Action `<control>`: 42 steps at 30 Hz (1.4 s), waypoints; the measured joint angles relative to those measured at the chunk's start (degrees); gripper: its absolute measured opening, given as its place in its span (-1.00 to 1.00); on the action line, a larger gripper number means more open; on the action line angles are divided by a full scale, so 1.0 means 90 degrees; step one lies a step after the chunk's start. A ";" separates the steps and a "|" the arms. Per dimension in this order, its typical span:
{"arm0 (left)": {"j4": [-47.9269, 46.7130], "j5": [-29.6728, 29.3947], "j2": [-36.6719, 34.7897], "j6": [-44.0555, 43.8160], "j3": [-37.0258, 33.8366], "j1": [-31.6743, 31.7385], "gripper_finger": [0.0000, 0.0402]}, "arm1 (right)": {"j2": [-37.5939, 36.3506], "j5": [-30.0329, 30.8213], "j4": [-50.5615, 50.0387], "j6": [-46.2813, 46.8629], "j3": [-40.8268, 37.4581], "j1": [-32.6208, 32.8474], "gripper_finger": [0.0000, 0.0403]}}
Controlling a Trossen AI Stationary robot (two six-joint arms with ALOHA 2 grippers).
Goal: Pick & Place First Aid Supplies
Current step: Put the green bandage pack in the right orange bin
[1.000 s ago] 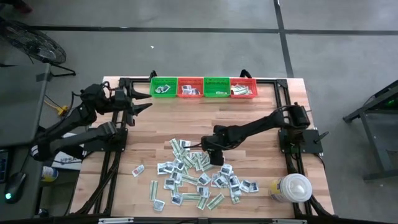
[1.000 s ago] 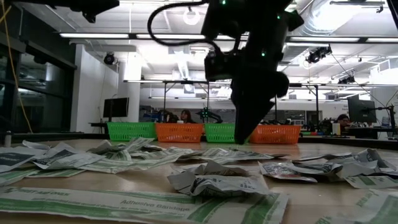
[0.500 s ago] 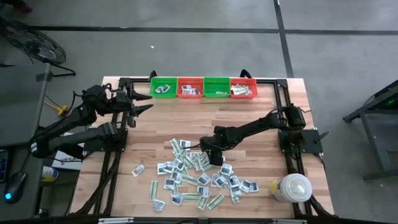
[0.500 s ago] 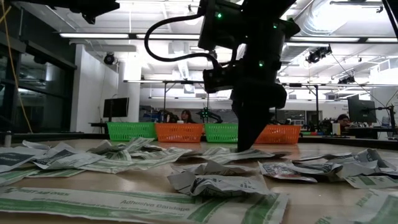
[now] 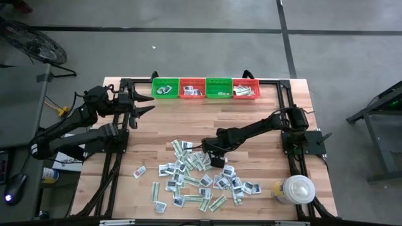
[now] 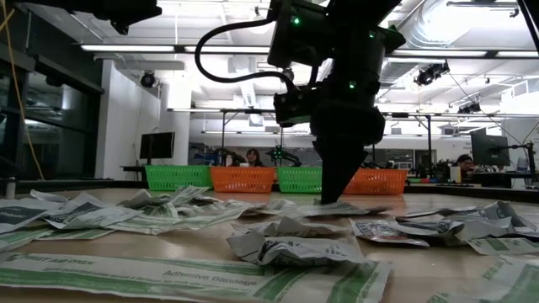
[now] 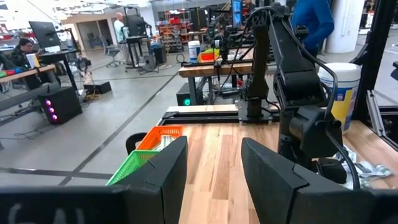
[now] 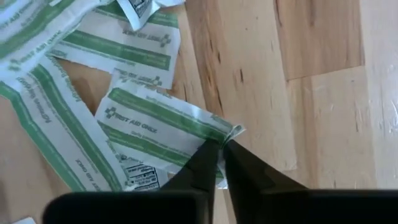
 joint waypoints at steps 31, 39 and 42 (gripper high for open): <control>0.0026 0.0038 0.0000 -0.0048 0.0000 0.0002 -0.26 | -0.1870 0.0589 -0.1620 0.1344 -0.0039 -0.0570 -1.00; 0.0042 -0.0142 0.0000 -0.0078 0.0002 0.0002 -0.26 | -0.2634 0.1186 -0.1913 0.0988 -0.0029 -0.1442 -1.00; 0.0043 -0.0165 -0.0001 -0.0081 0.0001 0.0002 -0.26 | -0.2872 0.1279 -0.1904 0.0717 -0.0024 -0.1833 -1.00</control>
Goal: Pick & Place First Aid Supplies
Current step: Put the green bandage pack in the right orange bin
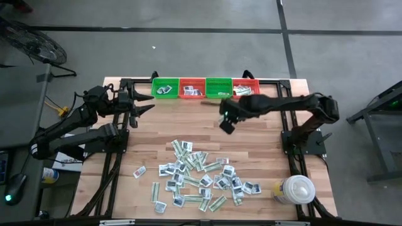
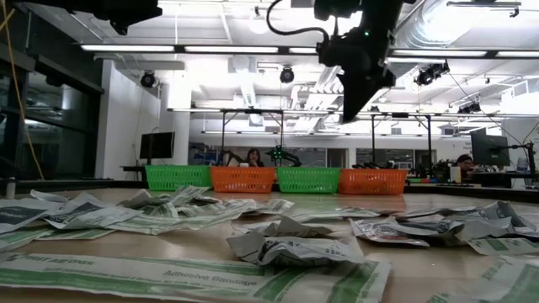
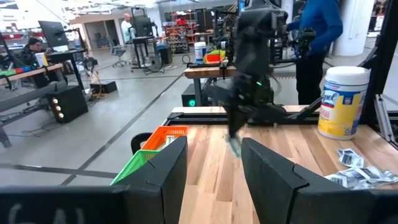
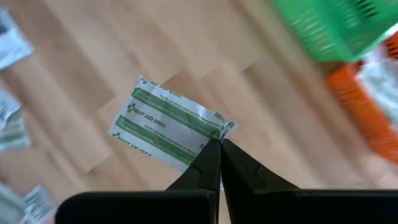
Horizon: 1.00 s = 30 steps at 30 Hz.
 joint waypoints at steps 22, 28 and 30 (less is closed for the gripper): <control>0.0001 -0.0426 0.0001 -0.0303 0.0000 0.0000 -0.26 | -0.0458 0.0492 -0.0023 -0.1188 0.0005 -0.2879 -1.00; 0.0001 -0.1162 0.0001 -0.0198 0.0000 0.0000 -0.26 | -0.0448 0.0631 0.0170 -0.1351 0.0005 -0.3526 -1.00; 0.0001 -0.1492 0.0001 -0.0084 0.0001 0.0000 -0.26 | -0.0405 0.0619 0.0323 -0.1346 0.0007 -0.3667 -1.00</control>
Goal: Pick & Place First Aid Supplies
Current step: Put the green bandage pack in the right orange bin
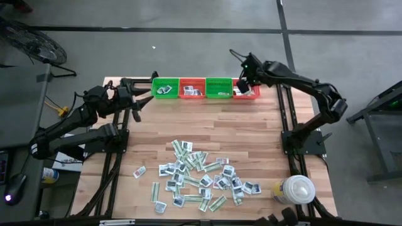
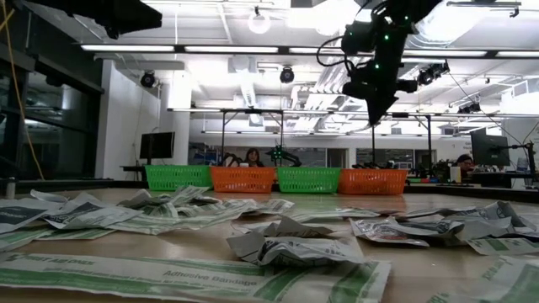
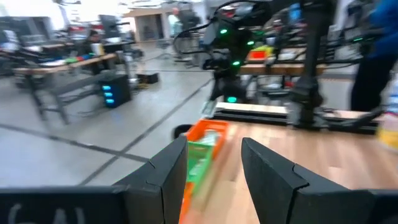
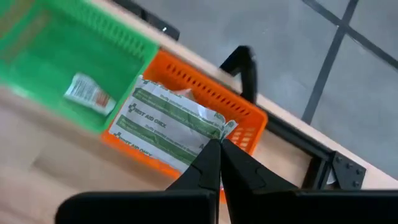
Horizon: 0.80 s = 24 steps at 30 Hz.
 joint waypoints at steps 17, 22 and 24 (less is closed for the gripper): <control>0.0103 -0.0585 0.0900 0.0672 -0.0002 0.0000 -0.26 | 0.1585 -0.0318 0.0228 0.0638 0.0000 -0.0541 -1.00; 0.0422 -0.0552 0.1068 0.0877 -0.0002 0.0000 -0.26 | 0.1788 -0.0496 0.0645 0.0624 0.0000 -0.0681 -1.00; 0.0497 -0.0551 0.1091 0.0954 0.0000 0.0000 -0.26 | 0.1834 -0.0468 0.0790 0.0621 0.0000 -0.0685 -1.00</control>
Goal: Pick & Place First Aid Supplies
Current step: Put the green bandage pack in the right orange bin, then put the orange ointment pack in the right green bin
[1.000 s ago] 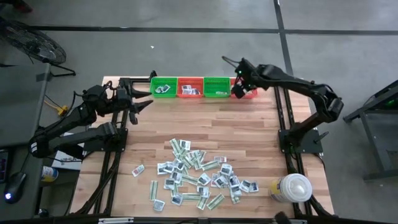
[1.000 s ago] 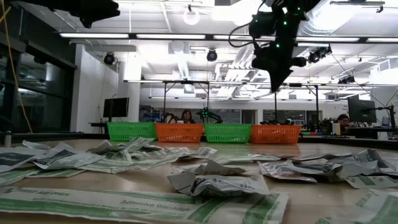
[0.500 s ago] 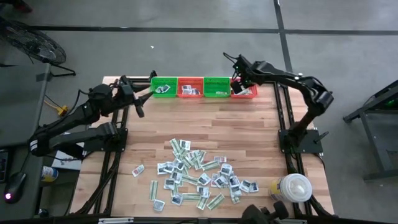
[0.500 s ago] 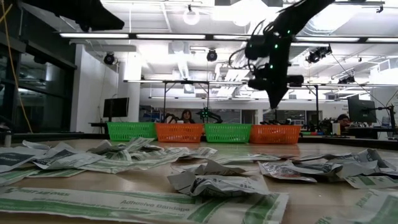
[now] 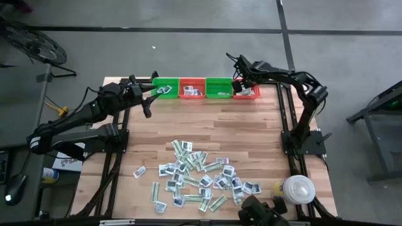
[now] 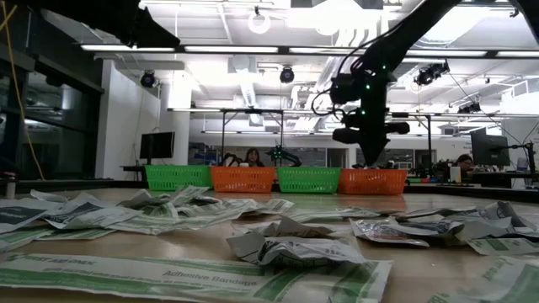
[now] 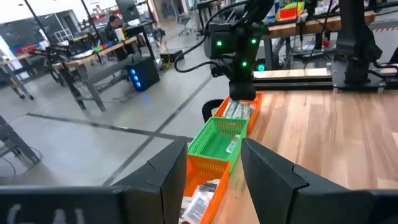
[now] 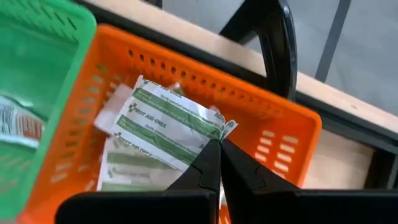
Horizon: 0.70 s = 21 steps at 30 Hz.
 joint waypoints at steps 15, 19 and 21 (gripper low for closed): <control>0.0019 0.0007 0.0024 0.0165 -0.0002 0.0002 -0.26 | 0.0078 -0.0020 0.0081 0.0040 0.0000 0.0000 -0.64; 0.0016 0.0075 0.0024 0.0165 -0.0001 0.0002 -0.26 | 0.0078 -0.0053 0.0078 0.0173 0.0000 0.0000 -0.44; 0.0014 0.0127 0.0024 0.0165 -0.0002 0.0002 -0.26 | 0.0053 -0.0217 0.0076 0.0190 0.0000 0.0000 -0.36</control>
